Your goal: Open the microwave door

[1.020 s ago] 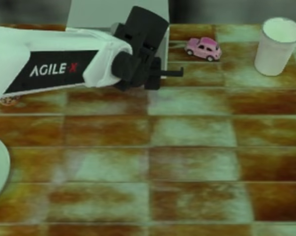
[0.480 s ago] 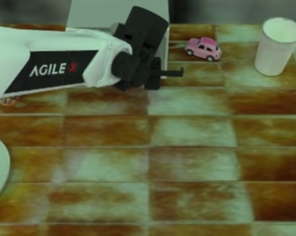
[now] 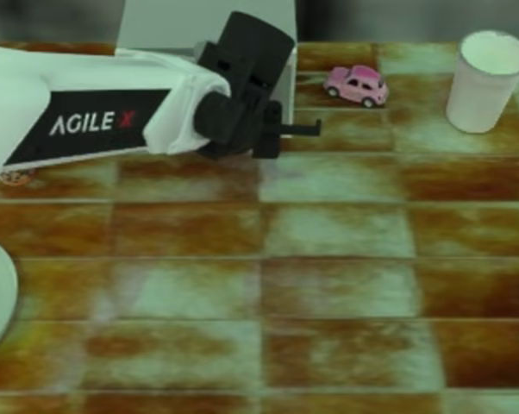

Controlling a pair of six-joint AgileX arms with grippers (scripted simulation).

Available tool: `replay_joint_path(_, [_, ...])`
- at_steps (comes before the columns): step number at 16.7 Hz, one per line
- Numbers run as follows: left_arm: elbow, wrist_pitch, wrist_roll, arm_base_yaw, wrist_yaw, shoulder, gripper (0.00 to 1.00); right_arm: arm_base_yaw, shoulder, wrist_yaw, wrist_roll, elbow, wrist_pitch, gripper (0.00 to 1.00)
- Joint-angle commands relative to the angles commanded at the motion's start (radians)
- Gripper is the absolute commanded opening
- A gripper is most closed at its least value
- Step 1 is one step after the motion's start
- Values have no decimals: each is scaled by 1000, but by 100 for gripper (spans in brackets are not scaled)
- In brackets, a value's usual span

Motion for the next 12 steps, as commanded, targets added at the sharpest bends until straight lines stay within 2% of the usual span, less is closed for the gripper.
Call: replay_joint_path(12, [-33,20,32,11,15,-24,0,0,0,0,0,0,0,100])
